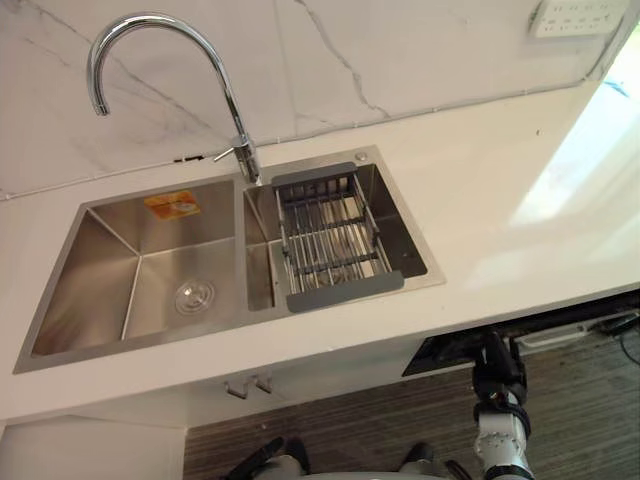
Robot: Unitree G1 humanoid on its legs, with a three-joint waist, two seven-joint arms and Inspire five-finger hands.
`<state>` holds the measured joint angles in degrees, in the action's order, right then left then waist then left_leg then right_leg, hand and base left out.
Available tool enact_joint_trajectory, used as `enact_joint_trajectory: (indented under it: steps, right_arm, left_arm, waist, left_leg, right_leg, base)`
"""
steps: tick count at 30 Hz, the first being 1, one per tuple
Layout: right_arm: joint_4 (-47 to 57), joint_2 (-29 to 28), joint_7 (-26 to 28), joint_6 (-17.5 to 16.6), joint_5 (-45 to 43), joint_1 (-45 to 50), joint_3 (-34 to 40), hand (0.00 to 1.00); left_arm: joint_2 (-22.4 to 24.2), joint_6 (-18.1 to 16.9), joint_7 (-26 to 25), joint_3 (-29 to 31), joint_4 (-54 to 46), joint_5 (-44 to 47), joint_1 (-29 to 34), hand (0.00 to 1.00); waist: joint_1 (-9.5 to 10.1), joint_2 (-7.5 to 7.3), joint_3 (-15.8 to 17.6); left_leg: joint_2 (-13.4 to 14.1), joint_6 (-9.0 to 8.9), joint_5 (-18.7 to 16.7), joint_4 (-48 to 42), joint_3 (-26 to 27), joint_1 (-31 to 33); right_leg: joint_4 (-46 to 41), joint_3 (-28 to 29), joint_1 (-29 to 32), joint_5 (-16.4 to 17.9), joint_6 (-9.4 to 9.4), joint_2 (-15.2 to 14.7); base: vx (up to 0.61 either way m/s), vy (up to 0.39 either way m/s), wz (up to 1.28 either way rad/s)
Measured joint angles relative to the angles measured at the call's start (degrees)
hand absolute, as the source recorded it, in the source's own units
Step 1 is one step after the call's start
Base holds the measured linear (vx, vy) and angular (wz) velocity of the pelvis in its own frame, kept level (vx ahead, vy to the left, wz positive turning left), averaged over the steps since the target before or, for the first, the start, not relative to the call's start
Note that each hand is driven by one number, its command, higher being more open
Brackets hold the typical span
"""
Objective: Walk over to the sink, pick up the cup, carry it to the dishwasher, place the cup inside the dishwasher, then close the dishwasher door
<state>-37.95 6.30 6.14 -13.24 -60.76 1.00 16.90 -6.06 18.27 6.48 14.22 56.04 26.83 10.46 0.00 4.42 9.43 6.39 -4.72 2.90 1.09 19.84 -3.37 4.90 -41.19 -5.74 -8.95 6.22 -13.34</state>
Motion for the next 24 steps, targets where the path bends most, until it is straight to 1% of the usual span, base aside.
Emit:
enact_joint_trajectory:
  steps: [2,4,7,8,9,11,12,13,15,16,17,18,19,20,21,23,24]
  right_arm:
    - [0.3,0.4,3.0,0.5,-0.4,0.1,-2.3,1.0]
    - [0.6,0.4,4.2,1.1,-0.3,0.2,-3.9,1.0]
    - [2.0,1.5,6.7,2.6,1.4,1.7,-5.1,1.0]
    - [2.2,1.9,8.0,3.3,2.1,2.7,-5.3,1.0]
    - [2.2,2.4,9.9,4.3,1.9,4.3,-6.3,1.0]
    - [1.0,1.8,12.3,5.2,1.9,6.8,-6.3,1.0]
    - [-0.6,0.6,13.1,5.1,2.7,8.1,-5.9,1.0]
    - [-1.6,0.1,13.1,4.9,3.9,8.7,-5.7,1.0]
    - [-6.6,-0.7,12.6,4.1,11.7,10.5,-4.2,1.0]
    - [-7.7,-0.9,12.2,3.7,13.9,10.9,-3.5,1.0]
    - [-9.6,-1.1,11.0,2.5,18.0,11.7,-2.3,1.0]
    - [-10.4,-1.1,10.1,1.9,20.0,12.4,-1.8,1.0]
    - [-11.3,-1.2,8.1,0.9,23.9,13.2,-0.7,1.0]
    - [-11.7,-1.1,6.0,-0.2,28.4,14.1,0.4,1.0]
    - [-11.9,-1.0,5.2,-0.6,29.9,14.5,0.8,1.0]
    - [-12.3,-0.6,2.4,-1.5,36.2,15.2,1.5,1.0]
    - [-12.3,-0.5,1.5,-1.5,38.2,15.3,1.5,1.0]
  left_arm:
    - [0.0,-0.1,0.2,0.0,0.0,-0.1,0.0,1.0]
    - [0.1,-0.5,0.4,0.0,-0.1,0.0,-0.1,1.0]
    - [0.7,-3.3,2.1,-0.6,-0.3,0.5,0.1,1.0]
    - [1.2,-5.6,3.4,-1.4,-1.3,2.1,1.1,1.0]
    - [1.8,-7.2,3.7,-2.3,-2.7,3.6,2.1,1.0]
    - [1.8,-7.9,3.9,-2.3,-2.8,6.1,2.8,1.0]
    - [1.8,-8.3,4.6,-2.3,-3.2,7.2,3.5,1.0]
    - [1.8,-8.6,5.0,-2.3,-3.4,7.9,3.9,1.0]
    - [1.7,-9.3,6.1,-2.4,-3.6,10.2,4.8,1.0]
    - [1.6,-9.4,6.4,-2.6,-3.6,10.2,4.9,1.0]
    - [1.2,-9.5,6.8,-3.4,-3.6,10.2,5.1,1.0]
    - [1.0,-9.5,7.2,-3.6,-3.6,10.2,5.2,1.0]
    - [0.4,-9.5,7.6,-4.6,-3.6,10.2,5.3,1.0]
    - [-0.1,-9.4,8.0,-5.6,-3.4,10.2,5.4,1.0]
    - [-0.2,-9.4,8.2,-5.9,-3.2,10.1,5.4,1.0]
    - [-1.5,-9.2,9.5,-7.1,-2.0,8.7,5.2,1.0]
    - [-2.4,-9.0,9.8,-7.8,-1.8,7.9,5.1,1.0]
  waist:
    - [-0.18,0.1,0.0]
    - [-0.15,0.23,0.1]
    - [-0.01,0.98,0.6]
    - [-0.02,1.11,0.6]
    - [0.16,1.11,0.6]
    - [0.55,1.12,0.6]
    - [0.59,1.08,0.6]
    - [0.6,1.06,0.6]
    - [0.61,0.94,0.6]
    - [0.62,0.91,0.6]
    - [0.6,0.58,0.7]
    - [0.55,0.51,0.7]
    - [0.47,0.39,0.7]
    - [0.3,0.28,0.7]
    - [0.22,0.17,0.6]
    - [-0.1,-1.06,-0.1]
    - [-0.19,-1.96,-0.5]
  left_leg:
    - [0.3,0.03,-0.1,-0.1,0.1,0.4]
    - [0.7,0.1,-0.2,-0.2,0.0,0.9]
    - [1.2,-0.03,-0.2,-0.2,0.0,0.9]
    - [1.4,-0.11,-0.2,-0.2,0.0,0.9]
    - [1.6,-0.2,-0.2,-0.1,0.0,1.0]
    - [2.0,-0.34,-0.1,0.0,0.0,1.0]
    - [2.1,-0.5,0.0,0.1,0.0,0.9]
    - [2.1,-0.54,0.0,0.2,0.0,0.8]
    - [1.9,-0.63,0.2,0.3,0.3,0.5]
    - [1.8,-0.61,0.2,0.4,0.4,0.3]
    - [1.6,-0.59,0.2,0.7,0.6,-0.1]
    - [1.5,-0.57,0.0,0.8,0.8,-0.3]
    - [1.5,-0.58,-0.3,0.8,1.0,-0.6]
    - [1.4,-0.61,-0.8,0.8,1.2,-1.2]
    - [1.4,-0.66,-1.0,0.9,1.4,-1.5]
    - [0.5,-0.34,-1.7,0.9,2.0,-1.9]
    - [-0.3,-0.19,-2.0,1.0,2.3,-2.0]
  right_leg:
    - [0.2,0.2,0.4,0.0,-0.23,0.2]
    - [0.2,0.3,0.9,0.2,-0.64,0.6]
    - [0.3,0.3,1.0,0.6,-1.18,1.1]
    - [0.3,0.2,1.0,0.7,-1.35,1.4]
    - [0.3,0.2,1.0,0.9,-1.55,1.6]
    - [0.3,0.1,1.0,1.2,-1.54,2.0]
    - [0.2,0.1,1.0,1.4,-1.51,2.1]
    - [0.1,0.0,1.0,1.5,-1.44,2.1]
    - [-0.1,0.2,1.0,1.5,-1.18,1.9]
    - [-0.1,0.2,0.9,1.4,-1.01,1.8]
    - [-0.1,0.3,0.8,1.4,-0.85,1.7]
    - [-0.4,0.4,0.8,1.5,-0.67,1.5]
    - [-1.6,0.6,0.9,2.1,-0.21,1.1]
    - [-4.0,0.9,1.2,3.5,0.13,0.3]
    - [-5.6,1.2,1.6,4.3,0.26,-0.3]
    - [-13.7,2.6,4.7,8.4,0.8,-3.7]
    - [-17.4,3.4,6.4,10.1,0.97,-5.6]
  base:
    - [-0.03,-0.003,-0.05]
    - [-0.02,-0.005,-0.02]
    - [0.0,0.0,0.0]
    - [0.0,0.0,0.0]
    - [0.0,0.0,0.0]
    - [0.05,-0.026,0.01]
    - [0.07,-0.021,0.03]
    - [0.09,-0.006,0.0]
    - [0.1,0.012,-0.01]
    - [0.1,0.027,-0.02]
    - [0.08,0.025,-0.03]
    - [0.12,0.041,-0.06]
    - [0.09,0.038,-0.07]
    - [0.11,0.056,-0.08]
    - [0.1,0.065,-0.1]
    - [0.09,0.072,-0.1]
    - [0.07,0.077,-0.05]
